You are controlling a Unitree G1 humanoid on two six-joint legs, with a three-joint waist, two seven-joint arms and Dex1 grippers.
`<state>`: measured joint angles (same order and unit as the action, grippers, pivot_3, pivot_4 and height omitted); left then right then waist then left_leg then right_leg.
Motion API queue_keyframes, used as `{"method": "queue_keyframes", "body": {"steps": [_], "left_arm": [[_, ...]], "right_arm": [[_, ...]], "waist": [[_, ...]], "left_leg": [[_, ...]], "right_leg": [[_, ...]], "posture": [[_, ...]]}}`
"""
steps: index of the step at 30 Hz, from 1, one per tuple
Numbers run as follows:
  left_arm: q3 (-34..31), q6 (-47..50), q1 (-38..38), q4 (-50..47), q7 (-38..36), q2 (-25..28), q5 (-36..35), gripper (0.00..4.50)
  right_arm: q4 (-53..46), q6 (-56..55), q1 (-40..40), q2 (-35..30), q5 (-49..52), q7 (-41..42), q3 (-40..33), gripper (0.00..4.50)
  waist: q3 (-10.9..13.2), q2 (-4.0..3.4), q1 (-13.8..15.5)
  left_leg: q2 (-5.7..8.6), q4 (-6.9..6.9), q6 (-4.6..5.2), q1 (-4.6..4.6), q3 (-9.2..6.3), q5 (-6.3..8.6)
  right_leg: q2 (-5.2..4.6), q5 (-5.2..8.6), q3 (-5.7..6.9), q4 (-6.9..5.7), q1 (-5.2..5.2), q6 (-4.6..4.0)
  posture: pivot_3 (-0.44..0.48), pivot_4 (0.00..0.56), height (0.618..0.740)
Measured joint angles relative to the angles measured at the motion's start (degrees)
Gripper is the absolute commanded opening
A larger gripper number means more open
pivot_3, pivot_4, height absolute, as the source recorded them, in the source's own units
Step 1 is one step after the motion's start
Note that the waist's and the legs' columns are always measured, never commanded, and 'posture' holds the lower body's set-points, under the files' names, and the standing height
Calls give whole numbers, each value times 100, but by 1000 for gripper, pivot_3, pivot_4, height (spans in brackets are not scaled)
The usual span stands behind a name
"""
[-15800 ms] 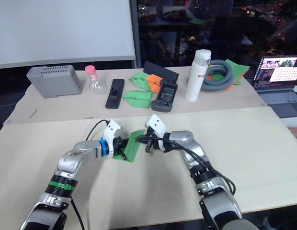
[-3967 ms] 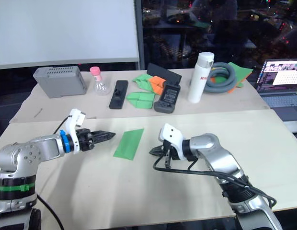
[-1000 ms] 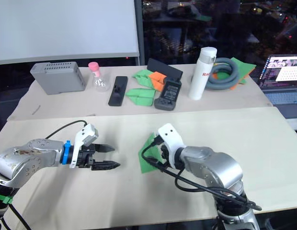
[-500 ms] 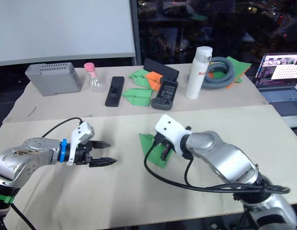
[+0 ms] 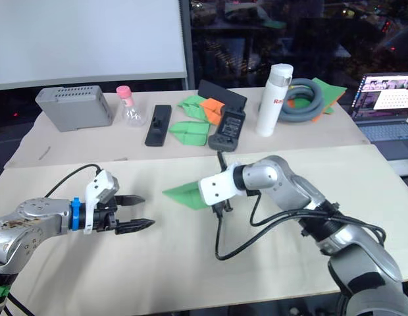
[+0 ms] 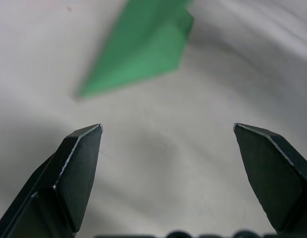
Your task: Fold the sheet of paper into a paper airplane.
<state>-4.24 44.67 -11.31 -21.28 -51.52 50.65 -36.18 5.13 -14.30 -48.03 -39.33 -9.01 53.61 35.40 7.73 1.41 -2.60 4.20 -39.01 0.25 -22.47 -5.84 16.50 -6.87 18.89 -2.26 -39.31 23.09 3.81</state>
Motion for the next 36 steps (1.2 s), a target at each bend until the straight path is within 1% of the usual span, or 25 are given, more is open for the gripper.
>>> {"method": "queue_keyframes", "body": {"steps": [3, 7, 9, 11, 12, 16, 18, 20, 24, 26, 27, 30, 32, 36], "left_arm": [[-140, -7, -67, -23, 194, -313, -18, 4500], [-126, -89, -413, 85, 337, -578, 26, 4500], [-62, -251, -646, 272, 426, -772, 183, 4500], [142, -466, -884, 541, 569, -1006, 463, 4500], [296, -586, -967, 695, 604, -1092, 621, 4500], [855, -1070, -1114, 1259, 537, -1309, 1192, 4500], [1084, -1224, -1230, 1524, 462, -1502, 1373, 3972], [1235, -1360, -1362, 1742, 378, -1611, 1492, 3337], [1308, -1678, -1470, 2013, 98, -1613, 1681, 1946], [1402, -1937, -1469, 2098, -72, -1604, 1824, 1360], [1479, -2079, -1455, 2151, -193, -1604, 1877, 953], [1641, -2278, -1446, 2336, -442, -1724, 1947, 49], [1719, -2408, -1471, 2558, -533, -1889, 2032, 49], [1901, -2888, -1635, 3315, -585, -2185, 2320, 49]], "right_arm": [[118, -235, 283, 105, -195, 7, -32, 12], [98, -225, 703, 219, -487, -20, -50, 12], [-36, -158, 921, 226, -584, -22, -119, 12], [-191, -21, 1121, 277, -632, -24, -185, 12], [-268, 37, 1183, 298, -661, -25, -213, 12], [-491, 224, 1381, 338, -769, -21, -320, 12], [-574, 340, 1460, 364, -789, -14, -380, 0], [-629, 423, 1495, 423, -824, -10, -411, 0], [-700, 497, 1579, 433, -867, 1, -488, 0], [-735, 595, 1623, 434, -867, 27, -516, 0], [-756, 633, 1642, 434, -866, 40, -539, 0], [-775, 694, 1661, 435, -866, 74, -575, 0], [-781, 700, 1672, 445, -866, 89, -597, 0], [-785, 762, 1713, 489, -874, 118, -631, 0]], "waist": [[0, 0, 12], [0, 0, 6], [0, 0, 16], [-1, 1, 20], [-1, 1, 16], [-1, 2, 10], [-1, 2, 11], [-2, 3, 12], [-2, 3, 9], [-2, 3, 11], [-2, 3, 19], [-2, 3, 33], [-2, 3, 34], [-3, 5, 36]], "left_leg": [[0, -4, 0, 0, -2, 0], [0, -11, 0, -1, -1, 0], [0, -15, 0, 0, -1, 0], [2, -22, 0, 0, -2, 0], [5, -22, 0, -1, -1, 0], [5, -23, 0, 0, -2, 0], [5, -26, 0, 0, -2, 0], [6, -30, 0, -2, -2, 0], [5, -30, 0, -2, -2, 0], [6, -30, 0, -2, -2, 0], [6, -31, 0, -2, -2, 0], [8, -37, 1, -2, -3, 0], [8, -41, 1, -2, -3, 1], [8, -55, 2, -1, -4, 1]], "right_leg": [[1, 0, 3, -2, -2, 0], [1, 0, 2, -10, -2, 0], [2, 0, 3, -14, -2, 0], [2, 0, 3, -22, -4, 0], [1, 0, 1, -46, -7, 0], [2, 0, 2, -55, -3, 0], [2, 0, 2, -55, -4, 0], [2, 0, 2, -55, -4, 0], [2, 0, 3, -57, -3, 0], [1, 0, 2, -55, -4, 0], [1, 0, 3, -55, -5, 0], [1, 0, 3, -54, -6, 0], [1, 0, 3, -54, -5, 0], [1, 0, 7, -54, -5, 0]], "posture": [[0, 150, 740], [0, 150, 740], [0, 150, 740], [0, 150, 740], [0, 150, 740], [0, 150, 740], [0, 150, 740], [0, 150, 740], [0, 150, 740], [0, 150, 740], [0, 150, 740], [0, 150, 740], [0, 150, 740], [0, 150, 740]]}}
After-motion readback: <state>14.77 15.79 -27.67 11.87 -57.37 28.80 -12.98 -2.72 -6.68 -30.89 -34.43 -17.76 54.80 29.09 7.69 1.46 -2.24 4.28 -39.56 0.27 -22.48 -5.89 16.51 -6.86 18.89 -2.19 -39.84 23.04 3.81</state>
